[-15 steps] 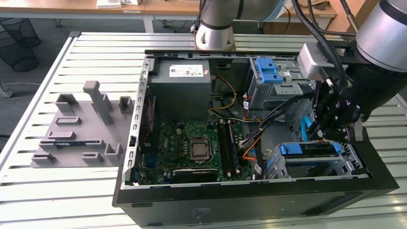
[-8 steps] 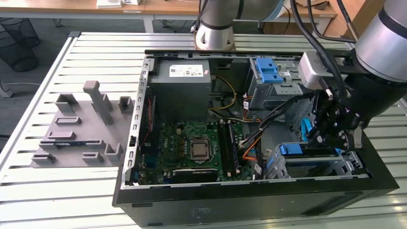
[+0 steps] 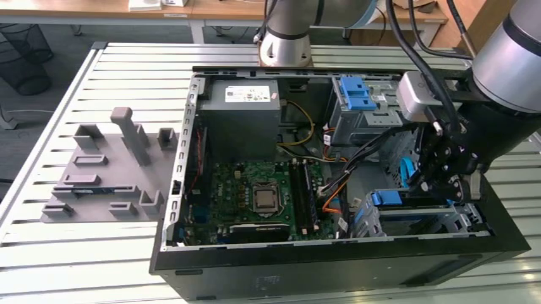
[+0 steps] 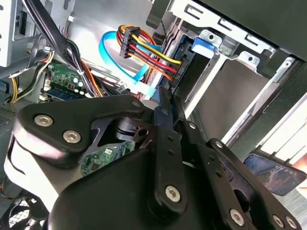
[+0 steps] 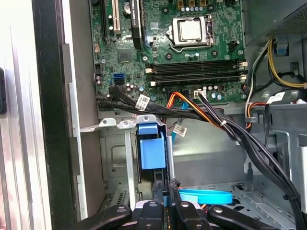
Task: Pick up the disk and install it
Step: 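Insert the second disk wire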
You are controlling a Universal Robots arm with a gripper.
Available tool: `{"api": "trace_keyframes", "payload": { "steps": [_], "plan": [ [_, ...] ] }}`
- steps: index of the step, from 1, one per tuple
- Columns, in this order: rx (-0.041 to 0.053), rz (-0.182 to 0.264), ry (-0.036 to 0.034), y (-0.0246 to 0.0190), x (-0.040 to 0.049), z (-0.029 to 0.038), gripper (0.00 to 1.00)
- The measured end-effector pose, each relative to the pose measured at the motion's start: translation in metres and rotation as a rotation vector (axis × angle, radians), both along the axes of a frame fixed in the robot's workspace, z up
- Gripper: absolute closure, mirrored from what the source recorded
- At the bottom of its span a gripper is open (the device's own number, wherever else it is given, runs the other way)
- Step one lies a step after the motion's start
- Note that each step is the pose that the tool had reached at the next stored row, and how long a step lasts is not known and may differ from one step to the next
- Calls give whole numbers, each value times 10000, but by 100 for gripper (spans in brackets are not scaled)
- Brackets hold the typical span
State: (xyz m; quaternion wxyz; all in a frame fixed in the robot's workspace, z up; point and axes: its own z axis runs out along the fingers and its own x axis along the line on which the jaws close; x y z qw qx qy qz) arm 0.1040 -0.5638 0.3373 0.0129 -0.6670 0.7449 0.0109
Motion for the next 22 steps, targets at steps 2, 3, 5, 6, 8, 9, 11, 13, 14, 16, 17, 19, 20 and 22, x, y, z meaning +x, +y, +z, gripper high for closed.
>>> {"api": "trace_keyframes", "payload": {
  "steps": [2, 3, 5, 6, 8, 9, 11, 13, 14, 16, 17, 19, 20, 22],
  "plan": [
    [2, -1, 2, -2, 2, -10, 84],
    [1, 0, 4, -3, 5, -13, 84],
    [3, 0, 12, -3, 8, -18, 84],
    [5, -2, 16, -3, 9, -20, 84],
    [7, 0, 27, -3, 14, -22, 84],
    [10, 0, 34, -3, 17, -24, 84],
    [20, 0, 51, -3, 25, -28, 84],
    [28, 0, 69, -3, 34, -29, 84],
    [31, -1, 75, -3, 35, -29, 84],
    [41, -2, 83, -3, 37, -30, 84],
    [42, -1, 83, -3, 38, -30, 84],
    [43, -1, 84, -3, 38, -30, 84],
    [44, 0, 84, -3, 38, -28, 84],
    [45, -1, 84, -3, 38, -27, 84]
  ]
}}
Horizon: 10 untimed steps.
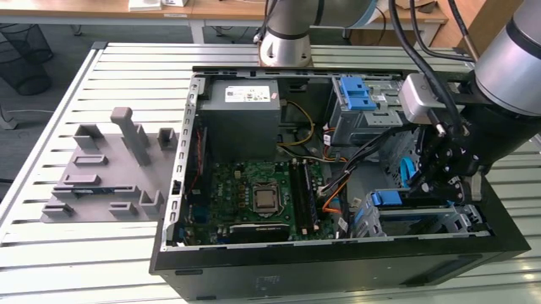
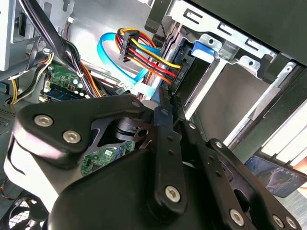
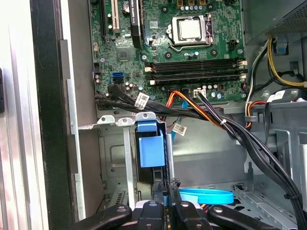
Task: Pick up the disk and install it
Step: 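Insert the second disk wire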
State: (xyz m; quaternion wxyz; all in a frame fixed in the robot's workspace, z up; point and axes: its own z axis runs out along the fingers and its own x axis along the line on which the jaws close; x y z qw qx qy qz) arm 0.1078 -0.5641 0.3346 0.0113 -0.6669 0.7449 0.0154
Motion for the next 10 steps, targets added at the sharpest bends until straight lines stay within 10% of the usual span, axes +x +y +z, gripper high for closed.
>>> {"api": "trace_keyframes", "payload": {
  "steps": [10],
  "plan": [
    [-3, 0, 0, -11, 7, 0, 84]
  ]
}}
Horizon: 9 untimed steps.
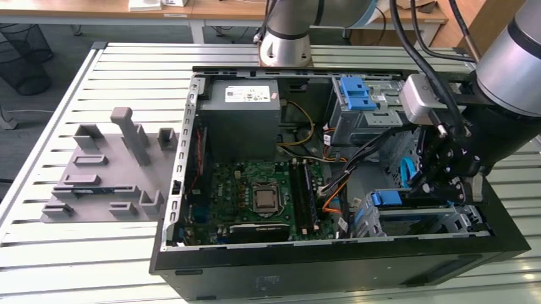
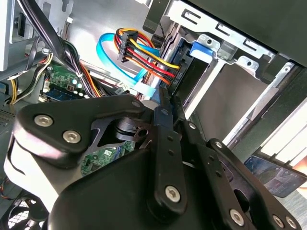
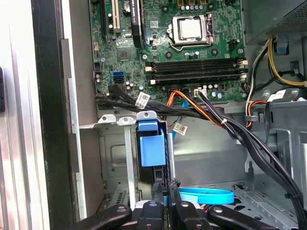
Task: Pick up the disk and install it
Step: 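Insert the second disk wire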
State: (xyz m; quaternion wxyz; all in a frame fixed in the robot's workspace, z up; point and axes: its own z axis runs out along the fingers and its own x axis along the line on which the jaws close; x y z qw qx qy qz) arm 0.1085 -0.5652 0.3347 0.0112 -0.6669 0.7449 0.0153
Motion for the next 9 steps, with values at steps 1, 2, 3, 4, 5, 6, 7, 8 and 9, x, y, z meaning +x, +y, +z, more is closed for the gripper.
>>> {"api": "trace_keyframes", "payload": {
  "steps": [1, 2, 3, 4, 5, 6, 7, 8, 9],
  "plan": [
    [0, 0, 0, -4, 0, 0, 84],
    [0, 0, 0, -7, 0, 0, 84],
    [0, 0, 0, -7, 0, -2, 84],
    [0, 0, -1, -8, 1, -6, 84],
    [-1, 1, 0, -9, 0, -10, 84],
    [2, 0, -1, -9, 0, -17, 84],
    [2, 0, -1, -11, 1, -22, 84],
    [0, 1, 0, -13, 0, -26, 84],
    [-2, 1, 0, -14, 0, -30, 84]
  ]
}}
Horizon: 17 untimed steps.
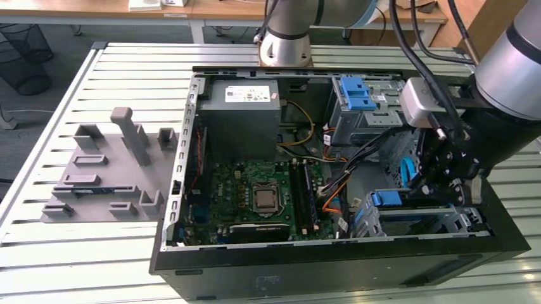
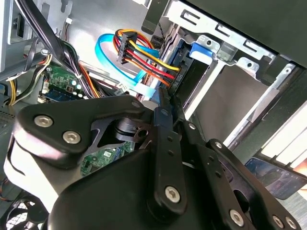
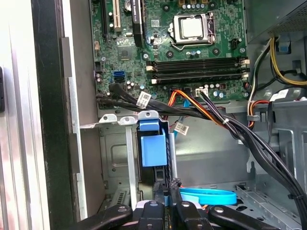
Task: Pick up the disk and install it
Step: 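Insert the second disk wire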
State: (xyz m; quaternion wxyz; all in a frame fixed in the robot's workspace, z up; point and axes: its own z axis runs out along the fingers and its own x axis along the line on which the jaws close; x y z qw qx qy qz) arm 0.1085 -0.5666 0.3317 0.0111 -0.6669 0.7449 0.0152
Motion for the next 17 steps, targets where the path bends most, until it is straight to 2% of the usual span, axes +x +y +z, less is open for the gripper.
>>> {"api": "trace_keyframes", "payload": {
  "steps": [10, 12, 13, 17],
  "plan": [
    [1, -1, 0, -7, 0, -19, 84],
    [4, -1, 0, -8, -1, -20, 83],
    [6, -1, 0, -7, 0, -19, 76],
    [4, 0, 0, -7, 0, 44, 76]
  ]
}}
